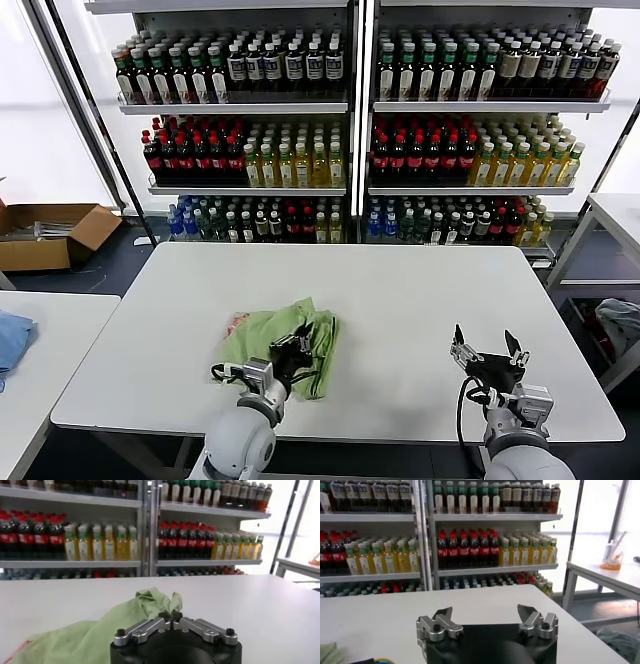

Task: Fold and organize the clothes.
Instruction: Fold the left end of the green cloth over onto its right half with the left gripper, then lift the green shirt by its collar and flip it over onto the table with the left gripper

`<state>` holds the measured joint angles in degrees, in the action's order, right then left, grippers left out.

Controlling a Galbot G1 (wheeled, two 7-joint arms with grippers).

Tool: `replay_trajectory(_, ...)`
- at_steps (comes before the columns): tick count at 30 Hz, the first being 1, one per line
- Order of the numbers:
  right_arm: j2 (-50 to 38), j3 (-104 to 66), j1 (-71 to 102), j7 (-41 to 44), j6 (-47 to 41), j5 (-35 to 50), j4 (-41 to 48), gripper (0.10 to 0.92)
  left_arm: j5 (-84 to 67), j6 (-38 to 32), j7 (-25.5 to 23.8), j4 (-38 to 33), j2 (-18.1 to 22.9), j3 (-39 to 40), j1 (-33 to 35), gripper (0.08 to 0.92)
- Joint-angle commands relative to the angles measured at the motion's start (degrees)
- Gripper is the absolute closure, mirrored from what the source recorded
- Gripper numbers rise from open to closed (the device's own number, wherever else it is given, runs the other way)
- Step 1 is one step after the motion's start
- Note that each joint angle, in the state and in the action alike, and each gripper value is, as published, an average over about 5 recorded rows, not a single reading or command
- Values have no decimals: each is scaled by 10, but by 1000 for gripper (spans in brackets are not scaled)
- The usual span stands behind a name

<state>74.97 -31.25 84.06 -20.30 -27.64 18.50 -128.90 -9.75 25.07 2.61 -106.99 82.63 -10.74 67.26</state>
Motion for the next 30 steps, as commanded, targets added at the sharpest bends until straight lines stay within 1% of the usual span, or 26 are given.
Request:
replay_trajectory(1,4,0,7,1,3,-2,3,203,60,-17,-24,72,30,26,-2,915)
replay_trajectory(5,10,5,2,1,4,-4,8,203,63,-50,-31,73,29,37,11,908)
replay_trajectory(8,16,15,-7,0,4,-5,14,203,43,-66,-42,48,25,51,32,860)
replay_trajectory(13,22,44,-30,-2,1,-11,25,203,-26,-66,-58,-12,23,69,72,716)
replay_trajectory(16,23,56,-44,-2,-2,-12,31,203,-103,-57,-59,-75,24,67,85,630)
replay_trajectory(20,21,68,-57,-2,-2,-12,44,203,-197,-46,-44,-176,24,45,78,517)
replay_trajectory(22,19,74,-63,-2,-2,-12,49,203,-213,-44,-29,-207,17,20,65,456)
replay_trajectory(24,18,79,-70,-2,-2,-11,52,203,-207,-43,-14,-214,4,-11,51,404)
replay_trajectory(26,15,83,-77,-2,-3,-9,55,203,-170,-43,-3,-200,-16,-51,39,344)
replay_trajectory(30,11,91,-88,-12,-6,-6,57,203,-106,-45,3,-132,-62,-132,21,235)
